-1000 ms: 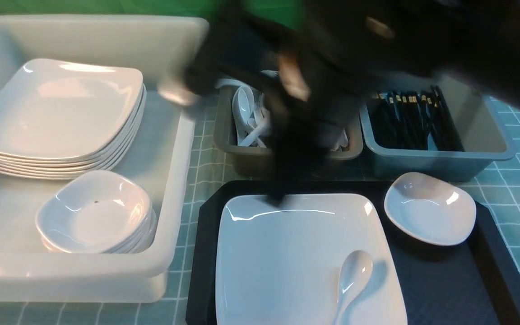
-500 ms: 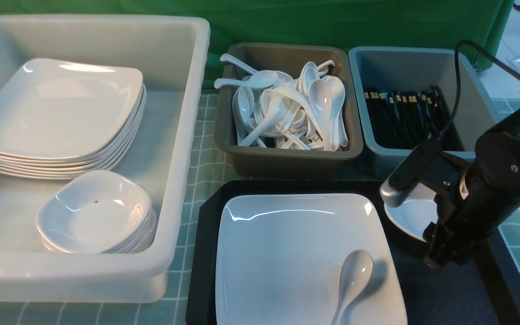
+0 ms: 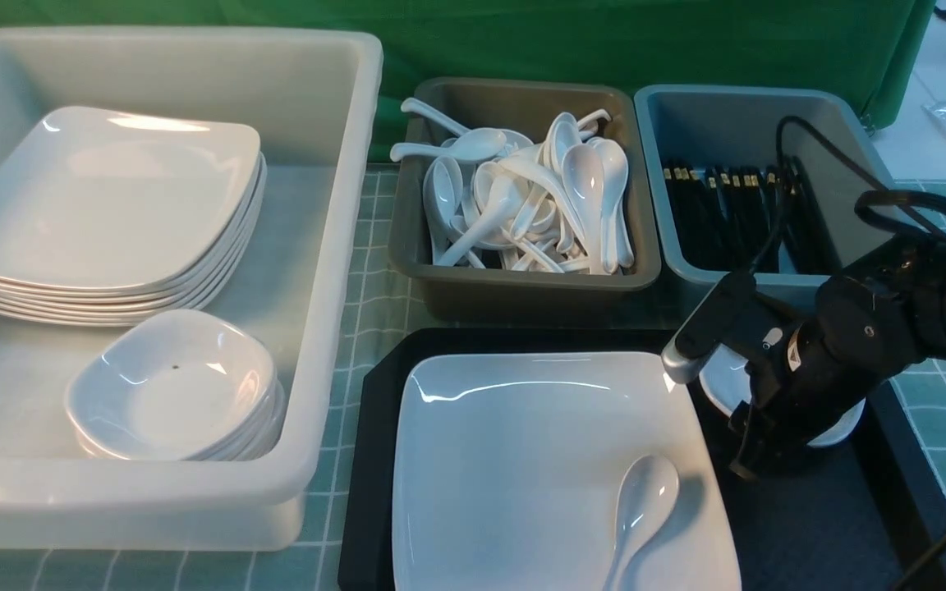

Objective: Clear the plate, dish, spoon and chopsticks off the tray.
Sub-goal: Use the right arm to grab a small plate from the dinner plate, then use the right arm to put the small plate into the large storage box on the left

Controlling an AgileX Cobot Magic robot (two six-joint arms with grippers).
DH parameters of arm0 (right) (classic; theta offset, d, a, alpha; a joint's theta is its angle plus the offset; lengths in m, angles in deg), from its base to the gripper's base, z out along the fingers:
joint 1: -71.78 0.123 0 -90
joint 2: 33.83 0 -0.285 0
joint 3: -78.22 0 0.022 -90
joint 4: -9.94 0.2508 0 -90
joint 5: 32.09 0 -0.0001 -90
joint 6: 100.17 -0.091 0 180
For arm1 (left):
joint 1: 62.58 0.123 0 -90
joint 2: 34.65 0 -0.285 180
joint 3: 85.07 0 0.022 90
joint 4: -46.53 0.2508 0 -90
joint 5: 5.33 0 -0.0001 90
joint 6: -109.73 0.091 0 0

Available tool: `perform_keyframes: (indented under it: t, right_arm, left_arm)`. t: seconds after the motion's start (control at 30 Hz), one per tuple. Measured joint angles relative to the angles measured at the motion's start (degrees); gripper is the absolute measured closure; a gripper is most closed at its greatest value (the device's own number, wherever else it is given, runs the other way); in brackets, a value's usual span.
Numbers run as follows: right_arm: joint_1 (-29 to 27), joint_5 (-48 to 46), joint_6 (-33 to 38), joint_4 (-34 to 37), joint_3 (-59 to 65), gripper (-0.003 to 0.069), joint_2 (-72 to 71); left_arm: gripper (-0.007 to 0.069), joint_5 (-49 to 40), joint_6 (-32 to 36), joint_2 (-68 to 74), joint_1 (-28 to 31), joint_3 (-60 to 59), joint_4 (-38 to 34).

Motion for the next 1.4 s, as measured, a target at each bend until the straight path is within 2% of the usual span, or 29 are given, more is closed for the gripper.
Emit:
perform_keyframes:
  t: [0.03,0.07,0.1,0.17,0.27,0.4,0.47,0.53,0.63,0.77,0.87,0.97,1.1,1.27,1.4]
  right_arm:
    - [0.0,0.1,0.0,0.1,0.0,0.0314,0.1]
    - [0.0,0.1,0.0,0.1,0.0,0.0314,0.1]
    - [0.0,0.2,0.0,0.1,0.0,0.0387,0.2]
    - [0.1,0.3,0.8,-0.4,-0.1,0.046,0.2]
    - [1.2,-1.6,1.2,-0.5,-0.4,0.048,-0.7]
    - [4.8,-10.7,-2.0,-0.8,-1.4,0.0545,-4.5]
    - [8.8,-20.0,-8.6,0.4,-4.1,0.0599,-9.0]
    - [11.3,-23.2,-12.1,0.6,-6.2,0.0604,-11.3]
    - [20.5,-27.2,-16.9,2.1,-16.4,0.0604,-16.3]
    - [31.0,-24.9,-15.2,5.4,-30.3,0.0604,-14.1]
    - [36.0,-23.7,-12.8,6.8,-38.8,0.0604,-9.3]
    - [41.5,-23.8,-8.7,9.4,-52.7,0.0604,1.4]
    - [44.8,-27.2,-5.7,10.8,-69.6,0.0604,15.3]
    - [45.2,-32.1,-4.8,10.9,-84.2,0.0604,28.3]
    - [45.2,-33.3,-4.8,10.8,-87.3,0.0587,33.5]
  left_arm:
    - [0.0607,0.0,0.0,0.0,0.0,0.0,0.0]
    - [0.0607,0.0,0.0,0.0,0.0,0.0,0.0]
    - [0.0607,-0.1,0.0,0.0,0.0,0.0,-0.1]
    - [0.0607,-0.1,0.0,0.0,0.0,0.0,-0.4]
    - [0.0607,-1.0,0.0,0.0,0.0,0.0,-1.0]
    - [0.0607,-2.2,0.3,0.0,0.0,0.0,-1.0]
    - [0.0607,-2.4,1.1,0.0,0.0,0.0,-1.0]
    - [0.0607,-2.4,1.3,0.0,0.0,0.0,-0.9]
    - [0.0607,-3.1,1.1,0.0,0.0,0.0,2.0]
    - [0.0607,-10.0,-3.9,-0.1,0.0,2.2,9.3]
    - [0.0607,-14.7,-7.4,-0.7,0.0,4.8,14.1]
    - [0.0607,-20.4,-9.8,-2.3,0.0,8.4,18.4]
    - [0.0607,-26.0,-10.7,-4.3,0.0,9.6,19.3]
    - [0.0607,-28.1,-10.7,-5.8,0.0,9.6,18.7]
    - [0.0607,-28.1,-10.7,-5.9,0.0,9.6,18.4]
